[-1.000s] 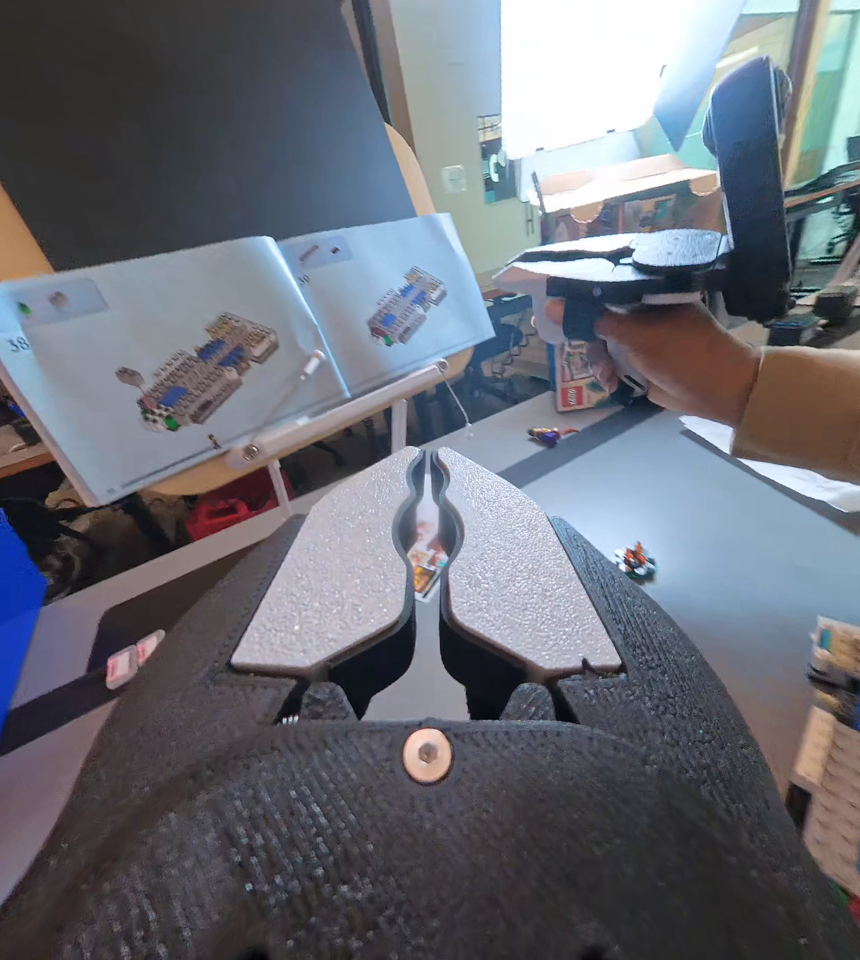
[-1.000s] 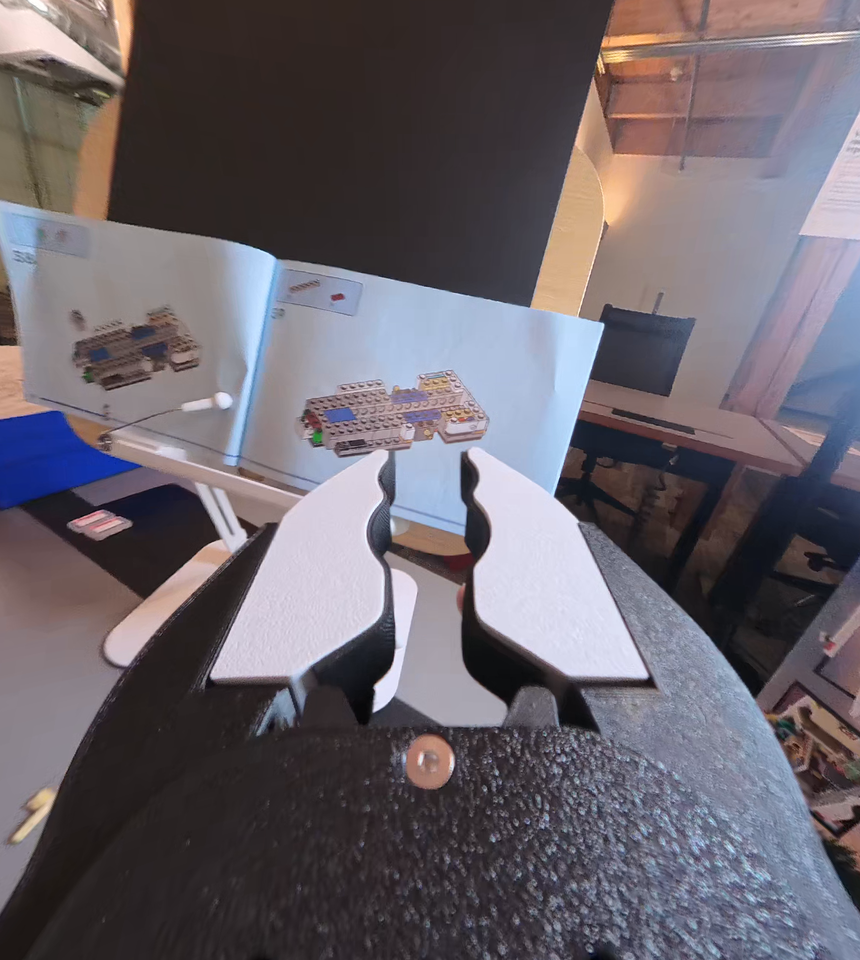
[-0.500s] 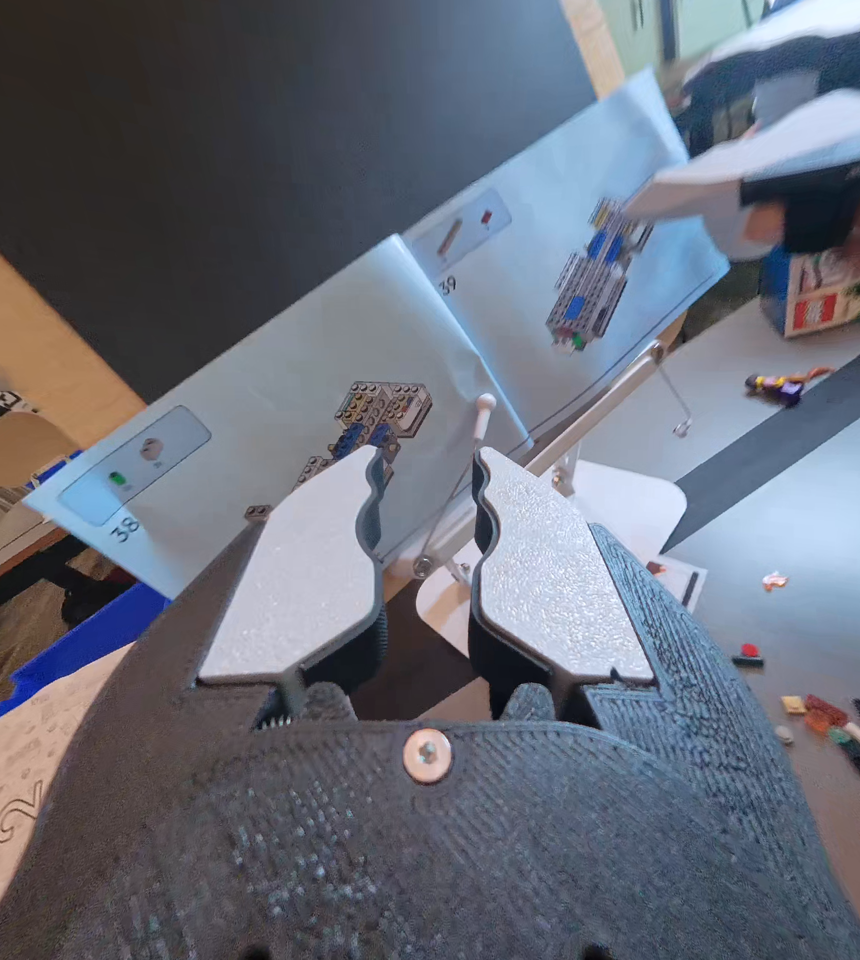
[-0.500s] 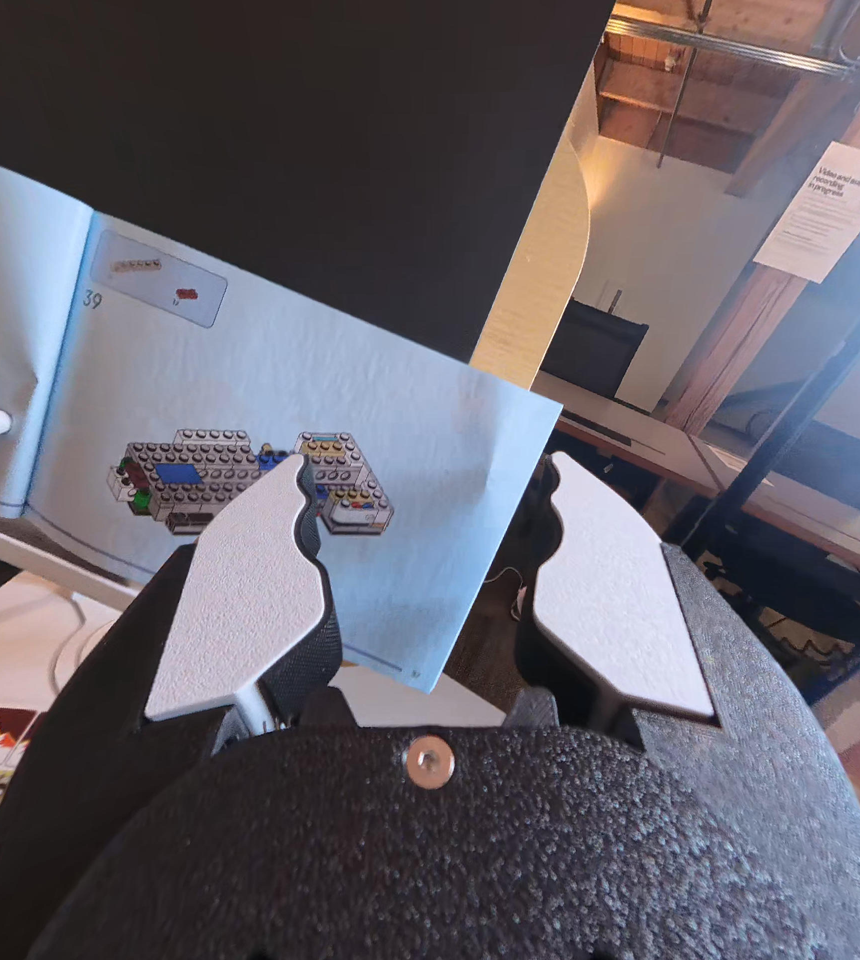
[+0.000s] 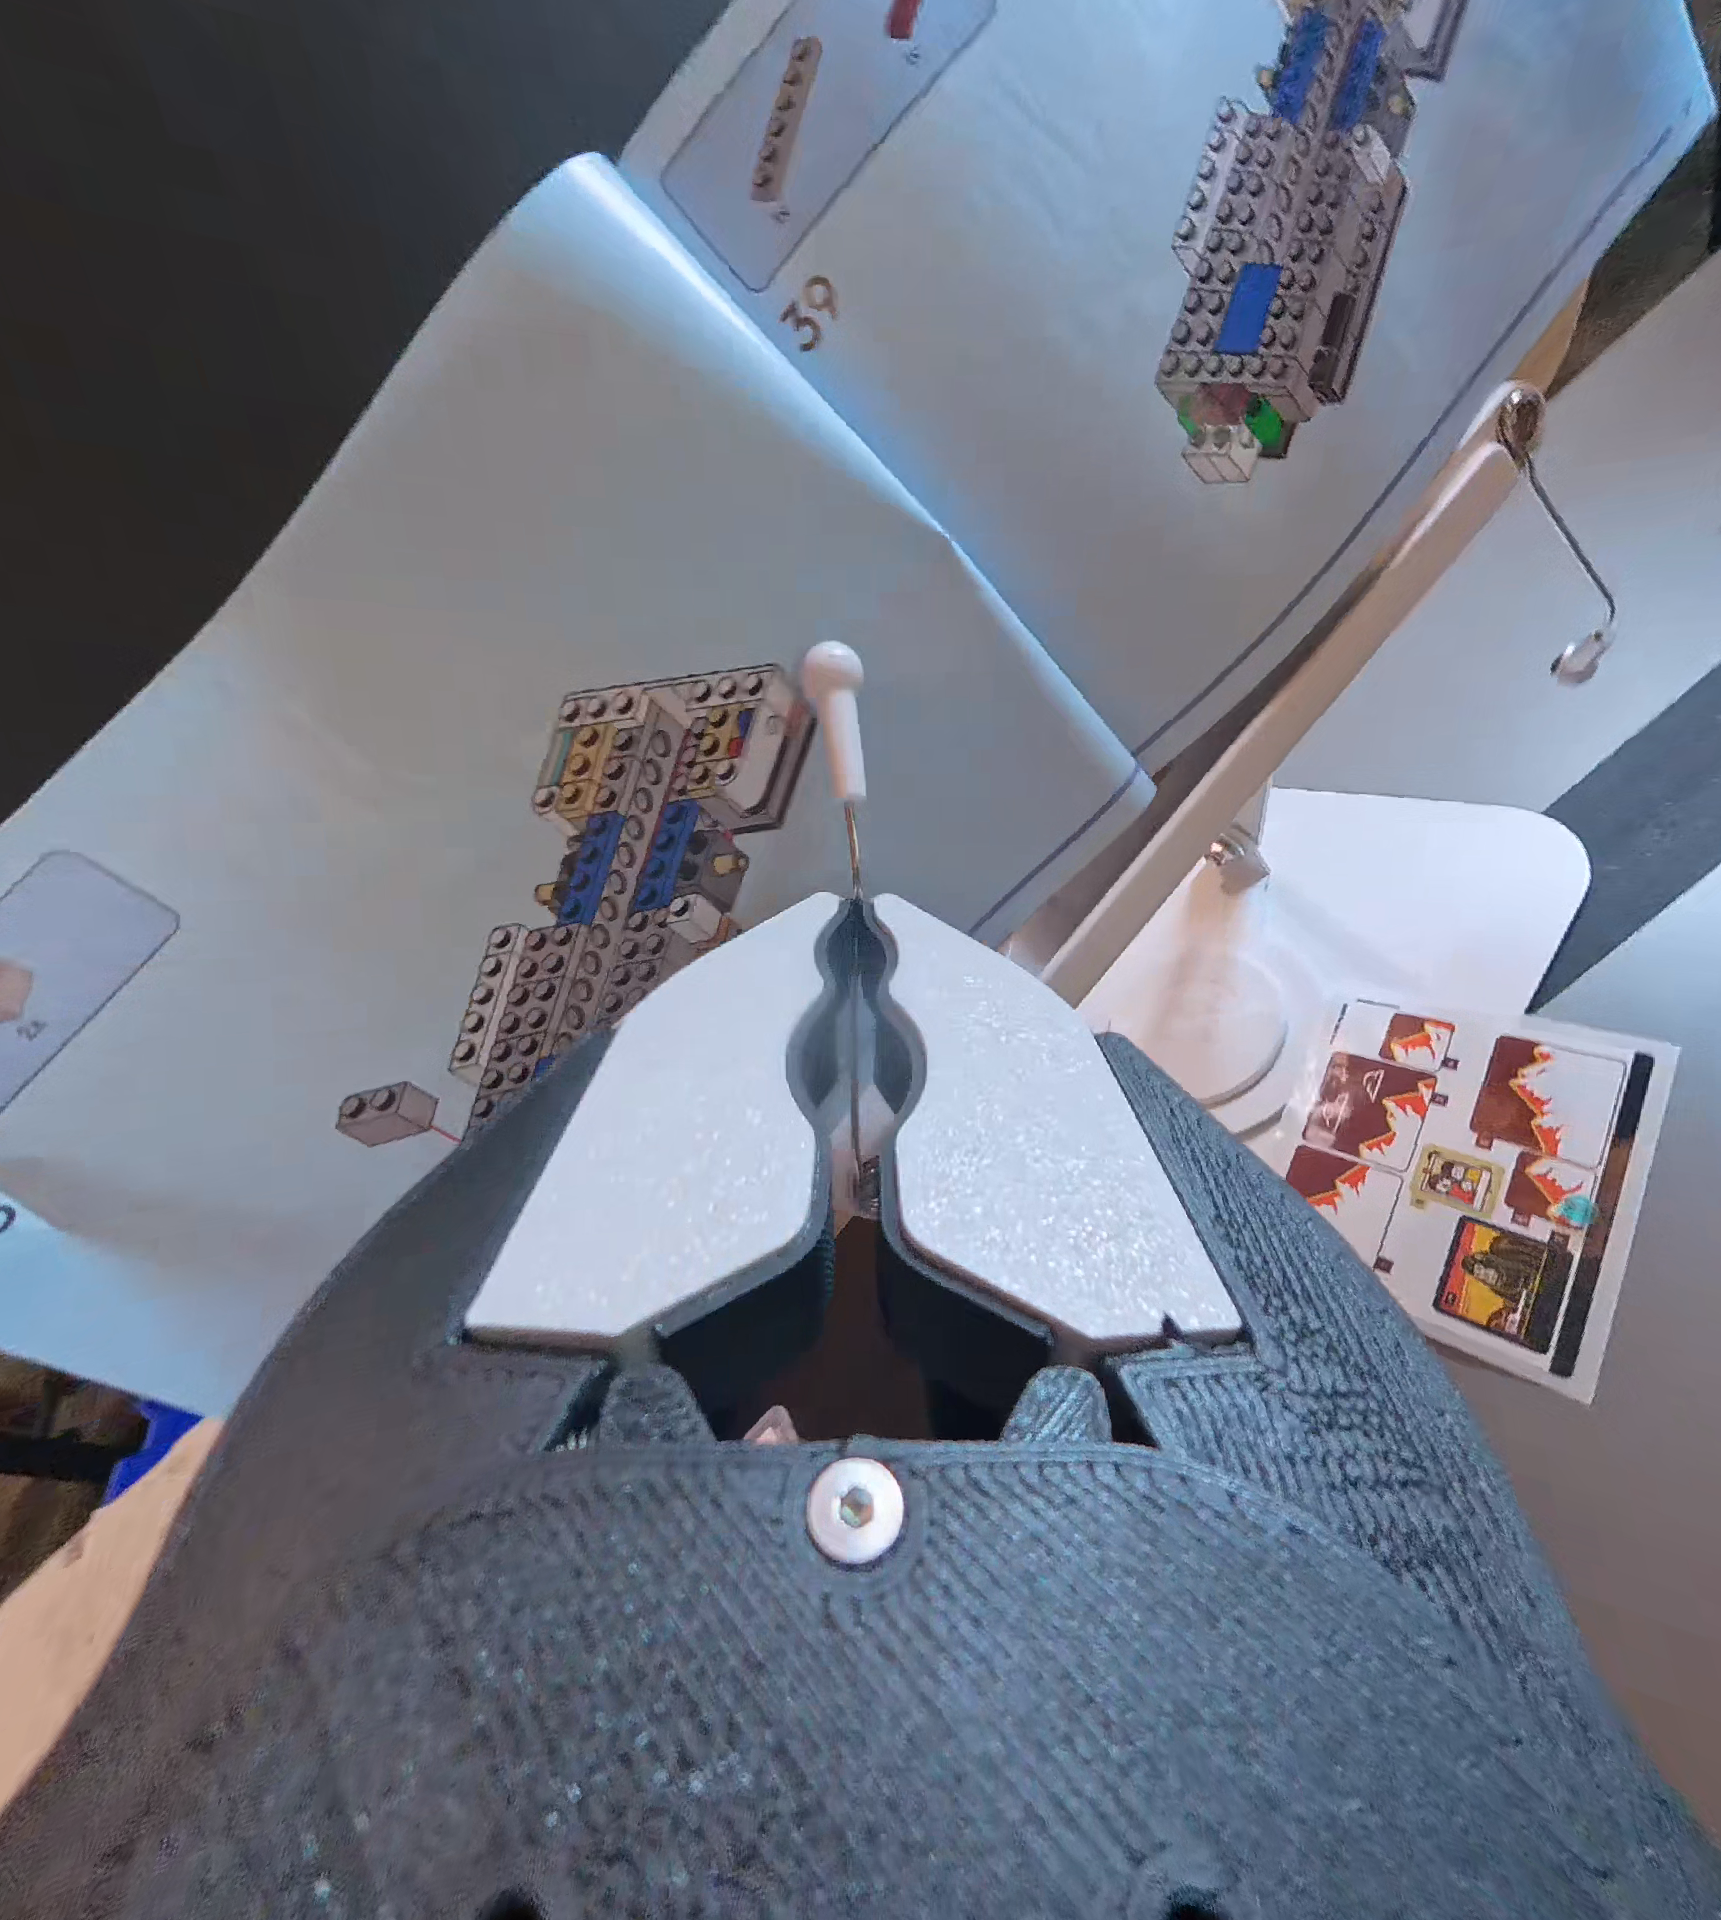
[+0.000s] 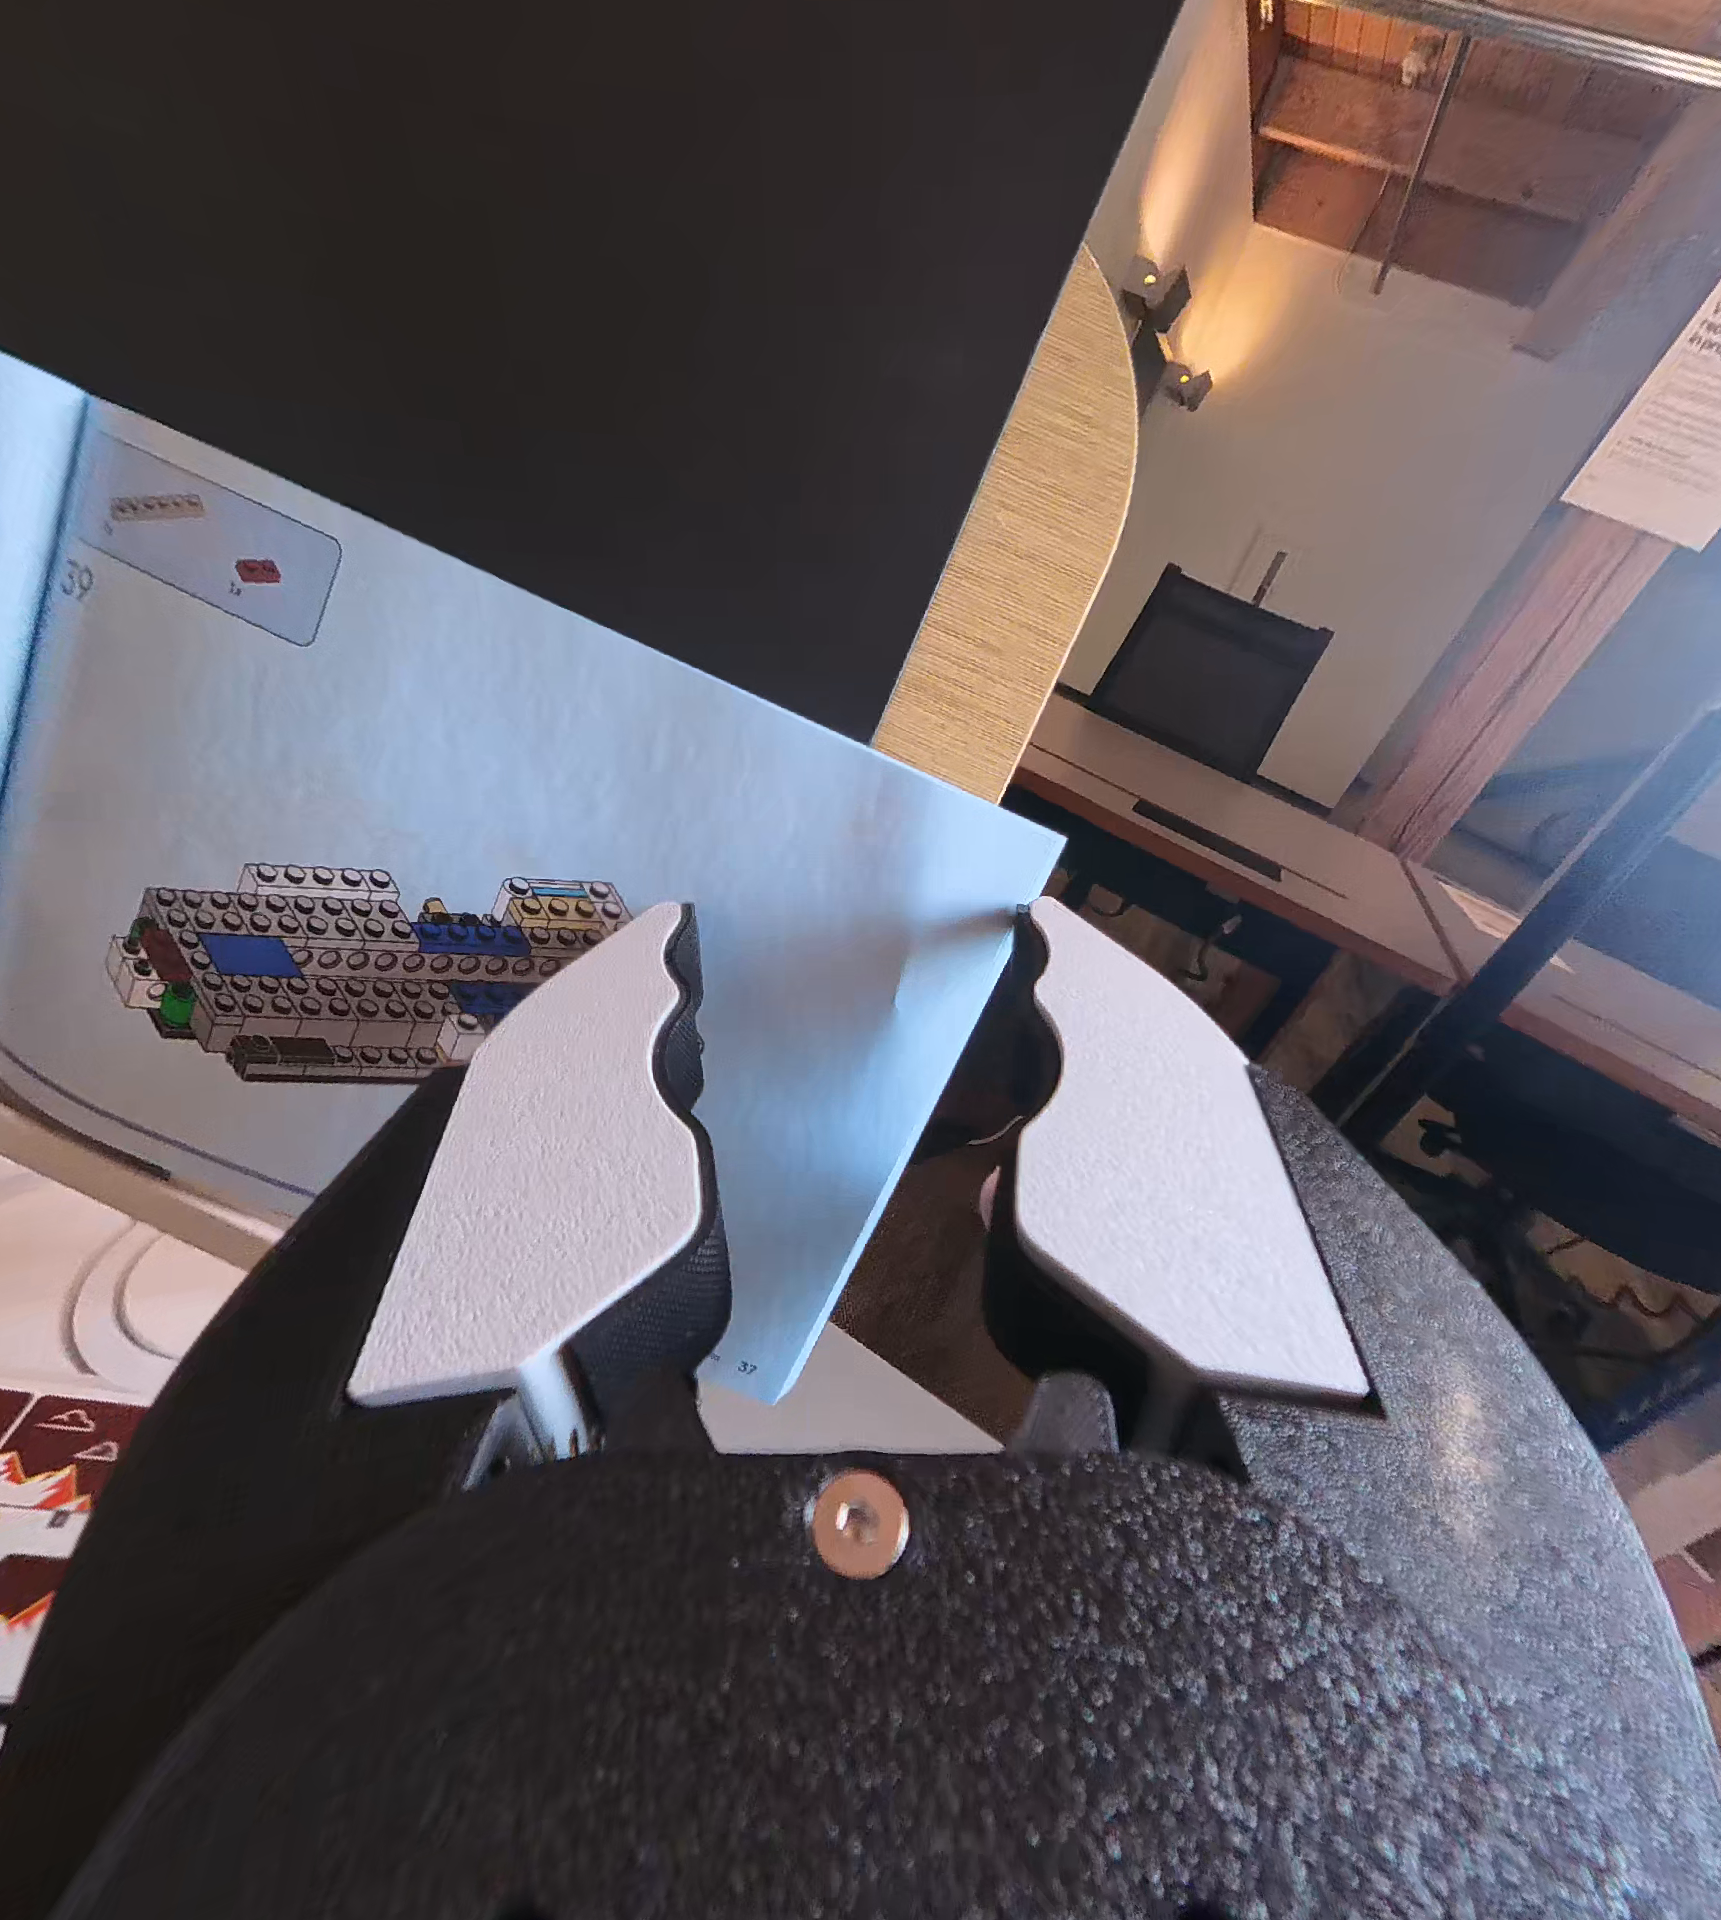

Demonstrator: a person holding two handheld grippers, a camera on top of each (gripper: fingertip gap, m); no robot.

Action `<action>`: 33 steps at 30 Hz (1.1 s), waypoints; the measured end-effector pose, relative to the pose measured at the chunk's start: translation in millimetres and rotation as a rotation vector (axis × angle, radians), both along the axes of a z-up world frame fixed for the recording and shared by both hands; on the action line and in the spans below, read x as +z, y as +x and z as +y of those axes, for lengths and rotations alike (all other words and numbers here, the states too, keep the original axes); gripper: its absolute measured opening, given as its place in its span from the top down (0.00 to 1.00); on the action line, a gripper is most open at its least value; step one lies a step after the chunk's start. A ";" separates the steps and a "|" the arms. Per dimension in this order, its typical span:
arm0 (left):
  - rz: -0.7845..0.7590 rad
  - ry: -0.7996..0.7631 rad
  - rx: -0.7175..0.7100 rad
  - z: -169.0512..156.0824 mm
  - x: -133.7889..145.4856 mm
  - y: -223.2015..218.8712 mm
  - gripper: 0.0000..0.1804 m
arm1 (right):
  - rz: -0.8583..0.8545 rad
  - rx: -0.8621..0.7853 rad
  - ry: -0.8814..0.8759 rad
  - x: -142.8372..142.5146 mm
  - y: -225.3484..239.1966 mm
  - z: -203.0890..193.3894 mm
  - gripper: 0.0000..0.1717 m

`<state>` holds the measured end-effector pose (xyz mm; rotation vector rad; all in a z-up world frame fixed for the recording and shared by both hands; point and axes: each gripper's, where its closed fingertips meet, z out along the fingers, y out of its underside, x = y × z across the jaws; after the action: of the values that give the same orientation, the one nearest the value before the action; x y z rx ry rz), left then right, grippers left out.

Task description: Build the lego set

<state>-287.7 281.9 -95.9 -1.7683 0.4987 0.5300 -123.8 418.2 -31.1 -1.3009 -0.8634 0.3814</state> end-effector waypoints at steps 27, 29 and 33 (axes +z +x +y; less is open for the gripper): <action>-0.631 0.217 0.085 -36.1 -0.9 -48.1 0.95 | -0.112 0.008 -0.009 -7.7 -13.8 -3.4 0.81; -0.630 0.221 0.083 -37.1 -1.3 -47.3 0.95 | -0.126 0.028 -0.019 -13.4 -16.6 -7.1 0.85; -0.643 0.188 0.101 -44.2 -5.9 -49.7 0.92 | -0.142 0.076 -0.026 -16.4 -17.8 -21.2 0.96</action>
<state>-337.4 237.7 -101.9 -1.6709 -0.0889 0.0527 -141.6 396.9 -47.4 -1.3342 -1.0323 0.3645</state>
